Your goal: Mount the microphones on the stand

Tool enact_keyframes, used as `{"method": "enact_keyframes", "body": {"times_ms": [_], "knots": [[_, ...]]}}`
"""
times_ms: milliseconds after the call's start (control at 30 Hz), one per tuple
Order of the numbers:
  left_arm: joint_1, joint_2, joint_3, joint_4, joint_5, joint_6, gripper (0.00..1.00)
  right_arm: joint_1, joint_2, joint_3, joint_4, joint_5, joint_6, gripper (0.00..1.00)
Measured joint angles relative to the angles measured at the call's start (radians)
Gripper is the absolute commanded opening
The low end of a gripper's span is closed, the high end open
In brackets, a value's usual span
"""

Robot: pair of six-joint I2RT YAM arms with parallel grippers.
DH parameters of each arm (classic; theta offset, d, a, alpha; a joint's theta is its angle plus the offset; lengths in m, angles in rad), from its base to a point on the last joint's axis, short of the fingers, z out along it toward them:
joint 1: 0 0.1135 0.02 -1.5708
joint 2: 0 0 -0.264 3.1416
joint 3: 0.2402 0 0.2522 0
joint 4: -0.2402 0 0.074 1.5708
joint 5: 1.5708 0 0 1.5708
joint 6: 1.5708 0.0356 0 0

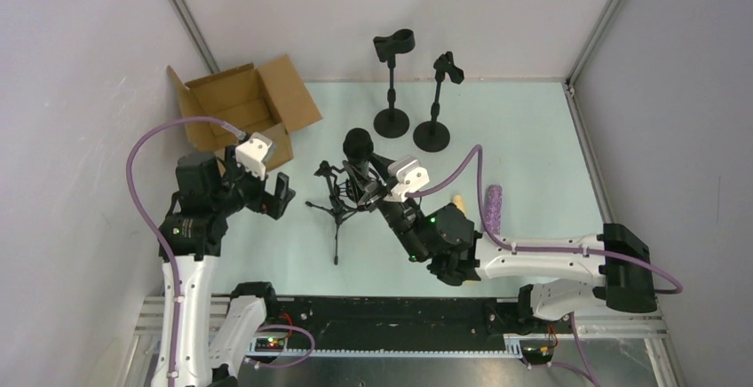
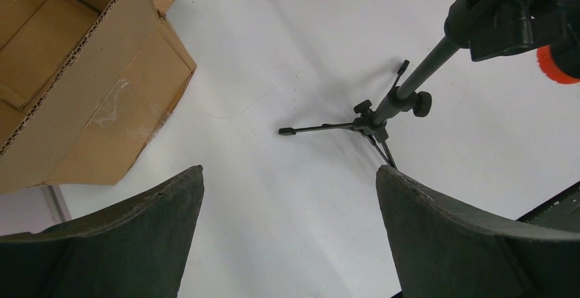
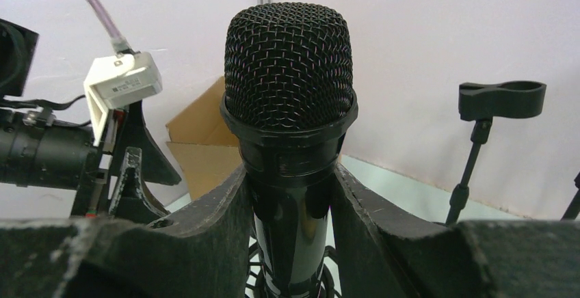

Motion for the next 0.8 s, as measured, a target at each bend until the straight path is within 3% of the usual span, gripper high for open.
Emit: {"method": "enact_keyframes", "body": {"times_ms": [200,367,500,800], "knots": [[0.000,-0.011,0.000,0.000,0.005,0.001,1.00,0.008,0.028,-0.019,0.035,0.048,0.005,0.38],[0.000,-0.009,0.000,0.000,0.030,0.000,0.98,0.009,0.029,-0.042,0.037,0.077,0.053,0.85],[0.000,0.000,0.000,0.001,0.086,-0.003,0.98,0.018,0.027,-0.054,0.043,0.100,0.080,0.94],[-0.028,0.017,-0.019,0.010,0.206,0.009,0.98,0.037,-0.074,-0.069,-0.005,0.085,0.118,0.99]]}}
